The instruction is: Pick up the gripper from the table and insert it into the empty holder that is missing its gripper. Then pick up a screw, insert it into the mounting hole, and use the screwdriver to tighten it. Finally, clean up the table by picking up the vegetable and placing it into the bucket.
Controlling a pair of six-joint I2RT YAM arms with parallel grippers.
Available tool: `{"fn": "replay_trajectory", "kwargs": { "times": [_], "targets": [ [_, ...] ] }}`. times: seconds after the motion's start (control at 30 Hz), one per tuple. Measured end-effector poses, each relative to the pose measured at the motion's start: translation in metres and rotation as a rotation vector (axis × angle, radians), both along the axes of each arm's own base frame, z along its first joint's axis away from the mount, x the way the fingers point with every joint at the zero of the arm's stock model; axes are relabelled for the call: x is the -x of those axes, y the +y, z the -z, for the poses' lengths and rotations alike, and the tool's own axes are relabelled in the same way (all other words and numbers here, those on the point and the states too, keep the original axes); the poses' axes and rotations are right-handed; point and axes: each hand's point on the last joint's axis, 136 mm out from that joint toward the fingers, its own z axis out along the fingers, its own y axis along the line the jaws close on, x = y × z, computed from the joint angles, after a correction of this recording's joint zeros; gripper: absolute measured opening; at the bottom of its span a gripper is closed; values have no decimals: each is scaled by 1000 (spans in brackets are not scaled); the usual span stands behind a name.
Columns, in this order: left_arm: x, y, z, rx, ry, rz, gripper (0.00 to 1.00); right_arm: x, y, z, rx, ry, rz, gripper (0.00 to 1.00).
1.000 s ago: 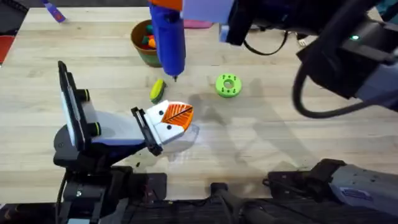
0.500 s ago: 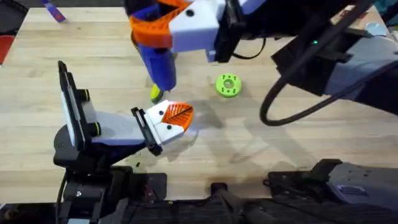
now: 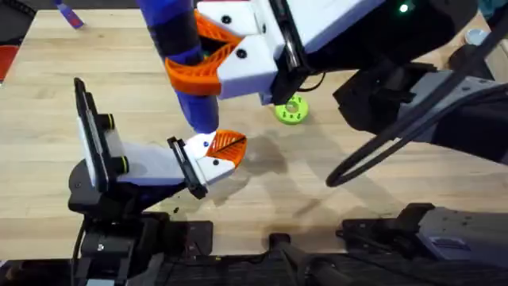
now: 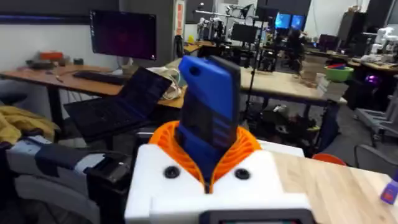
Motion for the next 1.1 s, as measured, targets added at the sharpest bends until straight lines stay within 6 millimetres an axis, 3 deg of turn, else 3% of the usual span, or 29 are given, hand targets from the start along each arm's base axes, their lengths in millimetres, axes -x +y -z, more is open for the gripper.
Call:
{"fn": "replay_trajectory", "kwargs": {
  "times": [0.27, 0.5, 1.1],
  "targets": [
    [0, 0, 0, 0, 0, 0, 15, 11, 6, 1, 1, 11, -32, 24],
    [0, 0, 0, 0, 1, 0, 15, 5, 13, 14, 25, 34, -34, 24],
    [0, 0, 0, 0, 0, 0, 15, 1, 17, 22, 34, 27, -27, 24]
  ]
}}
